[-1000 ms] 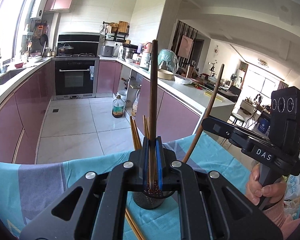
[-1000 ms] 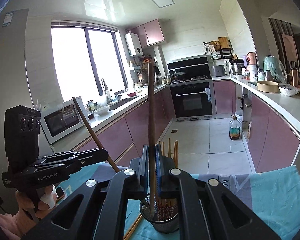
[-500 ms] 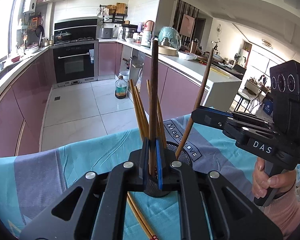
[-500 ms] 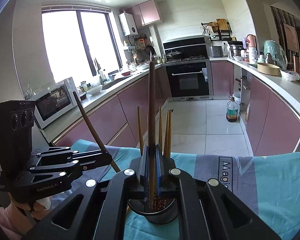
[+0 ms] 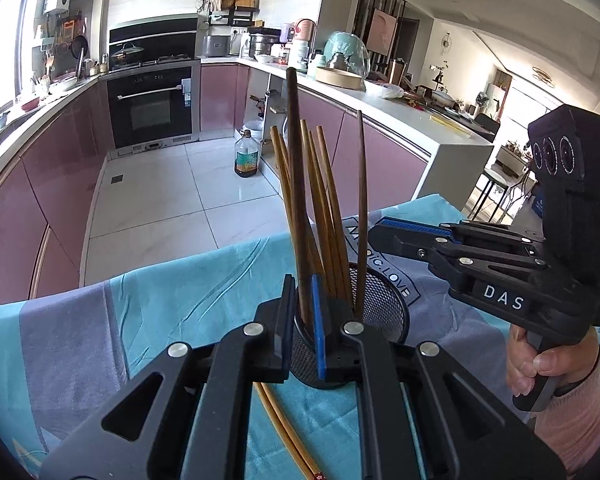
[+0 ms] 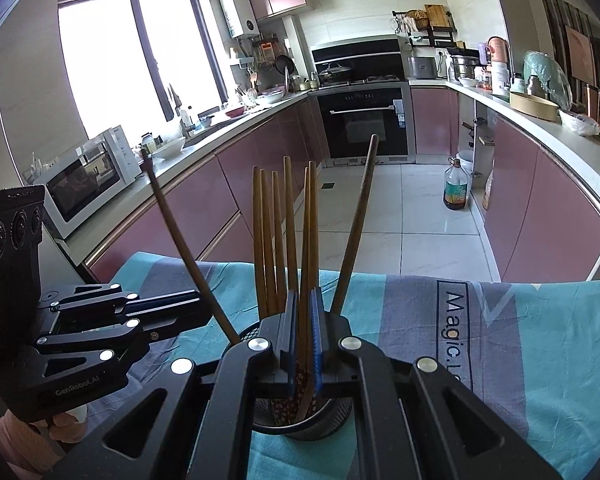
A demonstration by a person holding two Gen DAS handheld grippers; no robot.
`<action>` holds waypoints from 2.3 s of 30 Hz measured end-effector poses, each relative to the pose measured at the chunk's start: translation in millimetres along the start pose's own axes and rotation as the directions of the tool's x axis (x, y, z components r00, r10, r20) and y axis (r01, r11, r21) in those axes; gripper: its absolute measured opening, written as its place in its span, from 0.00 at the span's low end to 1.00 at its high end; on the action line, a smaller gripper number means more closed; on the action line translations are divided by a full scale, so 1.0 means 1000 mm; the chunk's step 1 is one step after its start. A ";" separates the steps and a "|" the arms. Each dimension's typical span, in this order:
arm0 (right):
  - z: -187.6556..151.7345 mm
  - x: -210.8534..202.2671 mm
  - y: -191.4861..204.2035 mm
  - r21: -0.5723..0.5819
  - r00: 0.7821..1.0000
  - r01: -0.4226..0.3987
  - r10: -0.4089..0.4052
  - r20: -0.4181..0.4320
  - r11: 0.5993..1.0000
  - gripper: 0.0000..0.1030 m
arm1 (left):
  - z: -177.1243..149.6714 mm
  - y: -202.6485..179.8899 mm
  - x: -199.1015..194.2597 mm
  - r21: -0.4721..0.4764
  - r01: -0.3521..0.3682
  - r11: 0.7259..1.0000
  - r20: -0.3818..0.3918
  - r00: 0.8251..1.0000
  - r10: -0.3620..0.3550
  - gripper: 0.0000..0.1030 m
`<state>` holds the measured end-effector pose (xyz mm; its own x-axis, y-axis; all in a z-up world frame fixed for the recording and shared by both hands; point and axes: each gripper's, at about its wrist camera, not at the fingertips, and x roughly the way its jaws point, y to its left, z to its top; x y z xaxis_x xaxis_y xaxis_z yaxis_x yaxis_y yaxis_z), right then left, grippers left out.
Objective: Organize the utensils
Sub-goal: 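Lower the left tool's chopstick into the mesh cup and open while the right tool releases its own, then move both open tools back from the cup toward the last chopstick pair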
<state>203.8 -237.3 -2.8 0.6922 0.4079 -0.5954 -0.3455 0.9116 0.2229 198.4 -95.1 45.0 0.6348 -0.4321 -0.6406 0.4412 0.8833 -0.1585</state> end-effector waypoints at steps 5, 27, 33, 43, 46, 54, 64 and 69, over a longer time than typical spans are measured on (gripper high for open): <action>-0.003 -0.001 -0.002 0.006 1.000 -0.006 0.006 0.004 1.000 0.08 | -0.004 0.002 0.005 -0.006 -0.003 1.000 -0.006 1.000 0.003 0.09; -0.025 -0.020 0.016 -0.009 0.998 -0.050 0.050 0.028 0.999 0.31 | -0.037 0.019 -0.014 -0.074 -0.014 0.997 0.042 0.999 0.018 0.41; -0.039 -0.028 0.028 -0.039 0.997 -0.069 0.070 0.029 0.997 0.37 | -0.055 0.021 -0.026 -0.086 -0.058 0.995 0.056 0.996 0.062 0.49; -0.067 -0.027 0.036 -0.029 0.995 -0.103 0.102 -0.005 0.994 0.46 | -0.077 0.023 -0.039 -0.101 -0.110 0.989 0.053 0.992 0.116 0.56; -0.075 -0.025 0.040 -0.025 0.994 -0.109 0.109 -0.024 0.994 0.47 | -0.085 0.023 -0.039 -0.094 -0.133 0.987 0.041 0.990 0.137 0.57; -0.099 -0.009 0.046 0.006 0.986 -0.133 0.133 -0.105 0.991 0.47 | -0.116 0.029 -0.027 -0.089 -0.141 0.986 -0.036 0.990 0.139 0.58; -0.116 0.000 0.040 0.053 0.979 -0.132 0.138 -0.148 0.990 0.48 | -0.147 0.020 0.003 -0.062 -0.114 0.992 -0.145 0.984 0.104 0.58; -0.120 0.002 0.040 0.063 0.978 -0.128 0.136 -0.155 0.990 0.49 | -0.154 0.016 0.018 -0.049 -0.114 0.992 -0.180 0.978 0.103 0.57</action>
<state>115.1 -206.1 -87.3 0.5317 0.5154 -0.6720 -0.3907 0.8533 0.3453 119.4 -61.2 -84.8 0.5525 -0.2986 -0.7782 0.3348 0.9345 -0.1209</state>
